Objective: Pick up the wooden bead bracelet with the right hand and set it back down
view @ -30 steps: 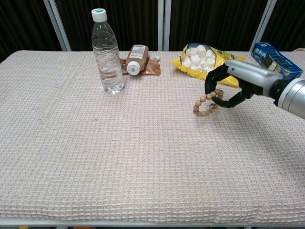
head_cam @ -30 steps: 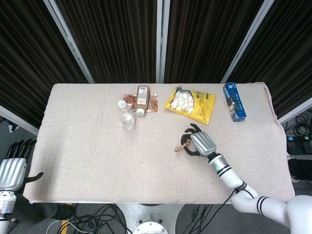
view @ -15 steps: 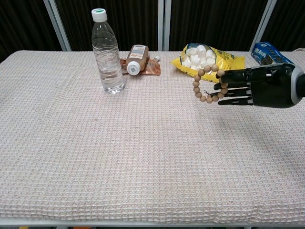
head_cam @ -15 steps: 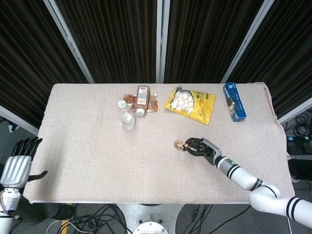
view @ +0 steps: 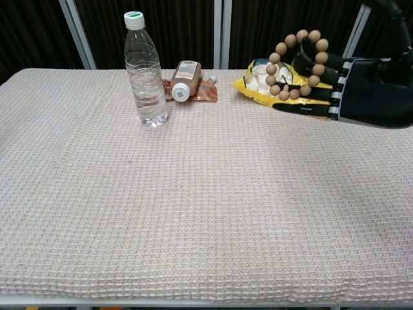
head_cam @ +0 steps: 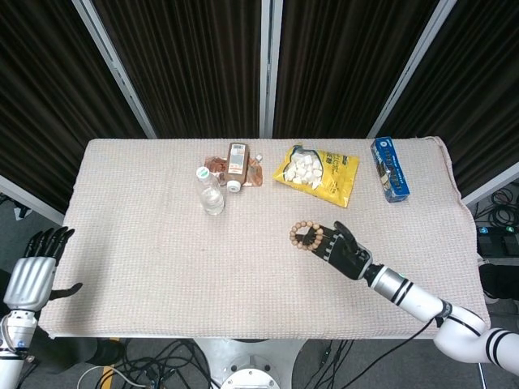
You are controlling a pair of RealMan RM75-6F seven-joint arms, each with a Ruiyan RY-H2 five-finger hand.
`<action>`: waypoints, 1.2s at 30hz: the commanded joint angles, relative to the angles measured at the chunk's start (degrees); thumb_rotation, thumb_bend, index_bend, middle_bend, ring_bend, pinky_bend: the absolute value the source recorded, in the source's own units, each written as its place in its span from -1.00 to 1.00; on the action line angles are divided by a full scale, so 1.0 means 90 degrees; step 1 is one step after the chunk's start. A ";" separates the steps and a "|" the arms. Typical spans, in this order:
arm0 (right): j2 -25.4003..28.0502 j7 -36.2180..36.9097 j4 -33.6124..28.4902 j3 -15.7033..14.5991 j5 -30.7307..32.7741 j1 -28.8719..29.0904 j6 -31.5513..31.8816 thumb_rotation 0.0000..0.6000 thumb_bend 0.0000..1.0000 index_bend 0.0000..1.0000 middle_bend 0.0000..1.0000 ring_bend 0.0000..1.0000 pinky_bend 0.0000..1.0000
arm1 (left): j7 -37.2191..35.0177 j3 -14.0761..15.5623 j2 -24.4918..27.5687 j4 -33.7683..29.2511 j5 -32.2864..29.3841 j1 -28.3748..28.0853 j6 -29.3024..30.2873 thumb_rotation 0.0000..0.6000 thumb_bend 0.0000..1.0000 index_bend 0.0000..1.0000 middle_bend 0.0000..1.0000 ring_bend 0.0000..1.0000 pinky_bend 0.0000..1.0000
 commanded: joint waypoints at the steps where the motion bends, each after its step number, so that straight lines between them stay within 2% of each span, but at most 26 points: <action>1: -0.0886 -0.2150 0.0934 -0.0554 -0.0041 -0.0054 0.0983 -0.32 -0.90 -0.08 0.01 -0.72 -1.00 | 0.0009 0.0007 0.0005 -0.0009 0.0011 -0.0006 -0.0001 1.00 -1.00 -0.83 -0.90 -1.00 -1.00; 3: -0.1162 -0.3072 0.0960 -0.0454 0.0363 -0.0208 0.1019 -0.35 -0.86 0.03 0.09 -0.66 -1.00 | 0.0003 0.0005 0.0015 -0.0015 0.0009 -0.0005 0.0008 1.00 -1.00 -0.83 -0.90 -1.00 -1.00; 5: -0.1351 -0.3654 0.0933 -0.0428 0.0662 -0.0274 0.1022 -0.36 -0.80 0.13 0.17 -0.59 -1.00 | 0.0006 0.0005 0.0019 -0.0021 0.0002 -0.0003 0.0015 1.00 -1.00 -0.83 -0.90 -1.00 -1.00; 9: -0.1517 -0.4127 0.0874 -0.0469 0.1005 -0.0243 0.0994 -0.36 -0.67 0.25 0.25 -0.50 -1.00 | -0.0006 0.0016 0.0019 -0.0029 -0.0025 0.0005 0.0003 1.00 -1.00 -0.83 -0.90 -1.00 -1.00; 14: -0.1662 -0.4745 0.0881 -0.0522 0.1260 -0.0171 0.1003 -0.37 -0.38 0.27 0.24 -0.50 -1.00 | -0.0018 0.0027 0.0010 -0.0026 -0.0033 0.0008 0.0001 1.00 -1.00 -0.83 -0.90 -1.00 -1.00; 17: -0.1727 -0.4959 0.0904 -0.0577 0.1340 -0.0151 0.1075 -0.37 -0.30 0.27 0.24 -0.50 -1.00 | -0.0025 0.0031 0.0003 -0.0015 -0.0052 0.0009 -0.0013 1.00 -1.00 -0.83 -0.90 -1.00 -1.00; 28: -0.1854 -0.4869 0.1089 -0.0750 0.1516 -0.0073 0.1357 -0.38 -0.03 0.27 0.25 -0.50 -1.00 | -0.0041 0.0015 -0.0020 0.0047 -0.0067 -0.0040 -0.0066 1.00 -1.00 -0.83 -0.90 -1.00 -1.00; 31: -0.1836 -0.4499 0.1124 -0.0771 0.1542 -0.0038 0.1479 -0.38 0.05 0.27 0.24 -0.50 -1.00 | -0.0032 0.0003 -0.0019 0.0045 -0.0086 -0.0054 -0.0081 1.00 -1.00 -0.83 -0.90 -1.00 -1.00; 36: -0.1756 -0.3381 0.1222 -0.0821 0.1610 0.0046 0.1617 -0.38 0.10 0.27 0.24 -0.50 -1.00 | -0.0017 -0.0005 -0.0023 0.0048 -0.0114 -0.0082 -0.0126 1.00 -1.00 -0.83 -0.90 -1.00 -1.00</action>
